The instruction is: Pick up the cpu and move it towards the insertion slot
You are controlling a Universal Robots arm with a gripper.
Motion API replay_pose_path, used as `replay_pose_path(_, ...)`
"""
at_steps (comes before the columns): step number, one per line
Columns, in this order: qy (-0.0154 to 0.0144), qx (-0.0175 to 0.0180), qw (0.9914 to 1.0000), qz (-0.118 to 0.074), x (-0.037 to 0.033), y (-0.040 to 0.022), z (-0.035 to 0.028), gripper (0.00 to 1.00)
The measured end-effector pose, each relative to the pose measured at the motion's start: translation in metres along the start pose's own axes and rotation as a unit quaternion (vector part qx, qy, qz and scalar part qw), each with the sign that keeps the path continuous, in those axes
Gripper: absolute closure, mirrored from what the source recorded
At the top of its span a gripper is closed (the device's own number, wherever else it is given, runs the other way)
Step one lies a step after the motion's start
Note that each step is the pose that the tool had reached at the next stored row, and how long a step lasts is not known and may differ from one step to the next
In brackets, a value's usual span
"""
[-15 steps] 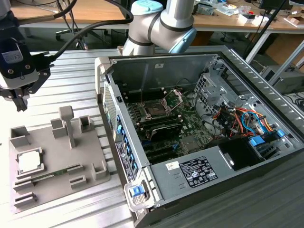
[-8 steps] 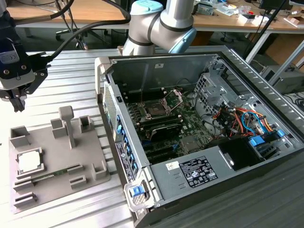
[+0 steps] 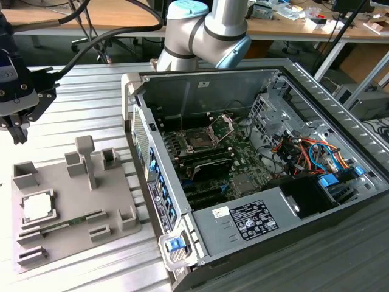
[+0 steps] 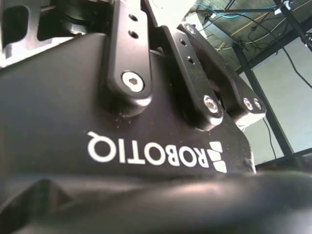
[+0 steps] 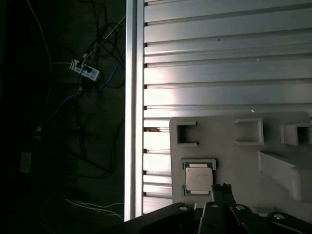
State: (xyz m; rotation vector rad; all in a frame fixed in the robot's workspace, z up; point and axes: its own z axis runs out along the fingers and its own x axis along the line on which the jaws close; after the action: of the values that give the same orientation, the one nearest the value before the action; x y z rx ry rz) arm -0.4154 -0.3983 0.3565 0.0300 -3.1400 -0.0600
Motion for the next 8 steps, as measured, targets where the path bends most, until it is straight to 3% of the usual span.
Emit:
replay_pose_path(6, 0.0, 0.0, 1.0, 0.0, 0.0033, 0.0, 0.0005, 0.89)
replay_pose_path(8, 0.0, 0.0, 1.0, 0.0, 0.0034, -0.0002, 0.0042, 0.89)
